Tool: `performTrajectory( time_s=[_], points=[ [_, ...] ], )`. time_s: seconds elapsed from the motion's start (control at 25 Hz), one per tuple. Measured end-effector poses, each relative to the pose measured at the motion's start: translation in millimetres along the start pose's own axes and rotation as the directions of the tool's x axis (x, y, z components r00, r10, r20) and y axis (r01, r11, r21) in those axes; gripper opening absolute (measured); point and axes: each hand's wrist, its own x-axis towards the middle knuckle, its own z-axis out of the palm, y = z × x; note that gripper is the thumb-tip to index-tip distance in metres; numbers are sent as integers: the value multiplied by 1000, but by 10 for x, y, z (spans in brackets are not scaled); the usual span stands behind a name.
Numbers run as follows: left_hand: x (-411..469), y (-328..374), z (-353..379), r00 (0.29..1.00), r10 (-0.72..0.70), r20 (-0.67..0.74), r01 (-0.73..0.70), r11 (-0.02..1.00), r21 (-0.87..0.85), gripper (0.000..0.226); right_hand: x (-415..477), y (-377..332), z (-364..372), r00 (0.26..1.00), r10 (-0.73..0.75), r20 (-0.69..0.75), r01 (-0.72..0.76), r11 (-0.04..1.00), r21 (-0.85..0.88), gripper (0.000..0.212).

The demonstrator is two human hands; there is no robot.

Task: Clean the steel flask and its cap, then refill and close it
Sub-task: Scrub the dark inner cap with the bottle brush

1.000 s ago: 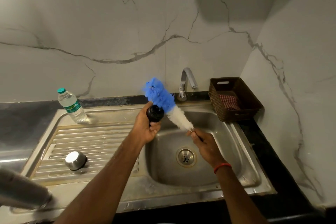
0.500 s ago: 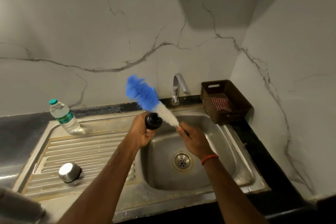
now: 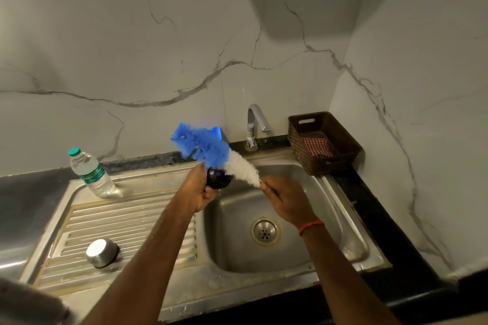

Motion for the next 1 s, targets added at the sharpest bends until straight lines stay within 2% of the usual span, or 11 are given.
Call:
performTrajectory(
  time_s=[0.12,0.2,0.36,0.48,0.56,0.6,0.68,0.8,0.88,1.0],
  points=[
    [42,-40,-83,1000,16,-27,-19,991,-136,39,-234,176,-103,982,189,-25,-184,972,149,19],
    [54,-102,-76,996,46,-80,-59,985,-160,48,-181,151,-125,970,238,-36,-231,963,140,16],
    [53,-212,93,974,141,-175,-168,973,-155,53,113,-135,59,991,131,-26,-131,991,5,25],
    [42,-185,70,938,197,-284,-252,953,-171,49,11,-59,87,994,104,18,-104,994,16,28],
    [32,-170,13,926,211,-314,-280,941,-193,43,-153,57,4,986,146,85,-153,985,83,24],
    [30,-193,17,927,221,-303,-283,942,-178,39,-184,47,-41,981,156,114,-167,982,94,22],
    [25,-285,93,936,254,-242,-288,951,-115,33,-48,-43,-69,984,134,118,-136,991,9,23],
    [18,-331,180,942,293,-165,-311,946,-93,41,222,-184,-97,990,83,116,-73,993,-90,26],
    [14,-231,124,950,256,-177,-285,944,-167,46,128,-106,-97,974,146,173,-155,987,38,19],
    [25,-135,-41,984,122,-130,-163,908,-386,51,-106,26,-201,924,315,217,-361,905,226,11]
  ],
)
